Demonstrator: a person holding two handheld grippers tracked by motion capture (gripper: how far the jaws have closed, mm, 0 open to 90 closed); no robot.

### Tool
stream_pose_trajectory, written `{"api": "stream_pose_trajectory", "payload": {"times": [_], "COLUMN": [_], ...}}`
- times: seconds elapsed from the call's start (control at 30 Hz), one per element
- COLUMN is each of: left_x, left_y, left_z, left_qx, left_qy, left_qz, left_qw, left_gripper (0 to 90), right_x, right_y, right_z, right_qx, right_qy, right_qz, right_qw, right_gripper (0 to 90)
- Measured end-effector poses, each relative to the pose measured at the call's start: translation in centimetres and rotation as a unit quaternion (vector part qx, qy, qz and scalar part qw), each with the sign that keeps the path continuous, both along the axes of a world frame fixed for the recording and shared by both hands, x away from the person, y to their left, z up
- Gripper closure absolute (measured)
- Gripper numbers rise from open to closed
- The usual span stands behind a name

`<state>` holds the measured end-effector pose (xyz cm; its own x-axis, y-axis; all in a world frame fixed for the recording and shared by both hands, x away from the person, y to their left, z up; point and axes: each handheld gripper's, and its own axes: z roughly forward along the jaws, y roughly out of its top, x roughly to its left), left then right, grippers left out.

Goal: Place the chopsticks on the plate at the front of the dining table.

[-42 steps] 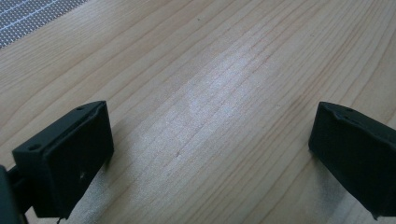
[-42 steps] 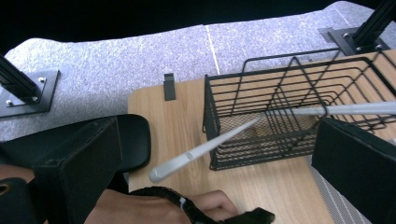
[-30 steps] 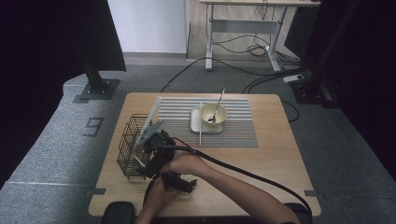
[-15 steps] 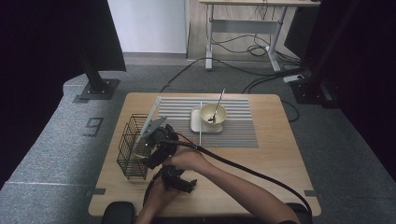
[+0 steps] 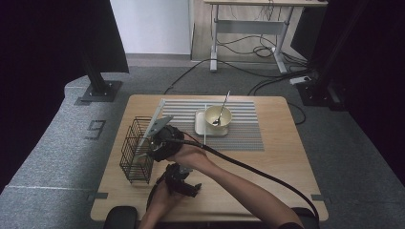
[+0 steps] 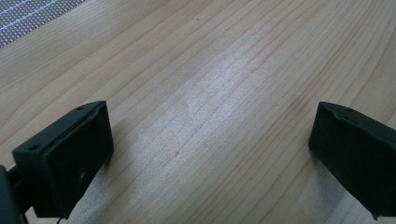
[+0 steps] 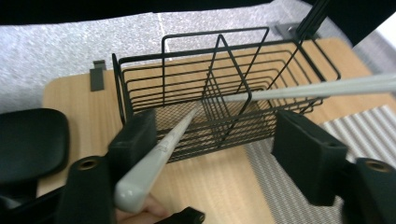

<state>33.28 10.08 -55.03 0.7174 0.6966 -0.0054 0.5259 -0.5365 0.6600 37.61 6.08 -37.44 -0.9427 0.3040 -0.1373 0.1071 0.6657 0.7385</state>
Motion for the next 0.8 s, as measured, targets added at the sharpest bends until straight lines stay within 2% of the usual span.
{"api": "stream_pose_trajectory", "payload": {"times": [0.1, 0.2, 0.37, 0.5, 0.63, 0.8], "left_x": [0.0, -0.1, -0.1, -0.1, -0.1, -0.1], "left_y": [0.0, -0.1, -0.1, -0.1, -0.1, -0.1], "left_z": [0.0, 0.0, 0.0, 0.0, 0.0, 0.0], "left_qx": [0.000, 0.002, 0.003, 0.002, 0.003, 0.001], "left_qy": [0.000, 0.002, 0.002, 0.000, 0.001, 0.000], "left_qz": [0.000, 0.003, 0.002, 0.003, 0.003, 0.003], "left_qw": [1.0000, 1.0000, 1.0000, 1.0000, 1.0000, 1.0000], "left_gripper": [0.0, 0.0, 0.0, 0.0, 0.0, 0.0], "right_x": [-0.4, -0.7, -0.7, -0.6, -0.4, 0.1], "right_y": [0.2, 0.4, 0.2, 0.1, -0.1, -0.4], "right_z": [-0.2, -0.4, -0.6, -0.7, -0.9, -1.2], "right_qx": [-0.009, -0.015, -0.007, -0.005, 0.008, 0.030], "right_qy": [-0.017, -0.016, -0.007, -0.003, -0.004, 0.011], "right_qz": [0.004, 0.010, 0.017, 0.019, 0.019, 0.019], "right_qw": [0.9998, 0.9997, 0.9998, 0.9998, 0.9998, 0.9993], "right_gripper": [45.2, 51.5, 63.8, 69.8, 75.4, 82.2]}}
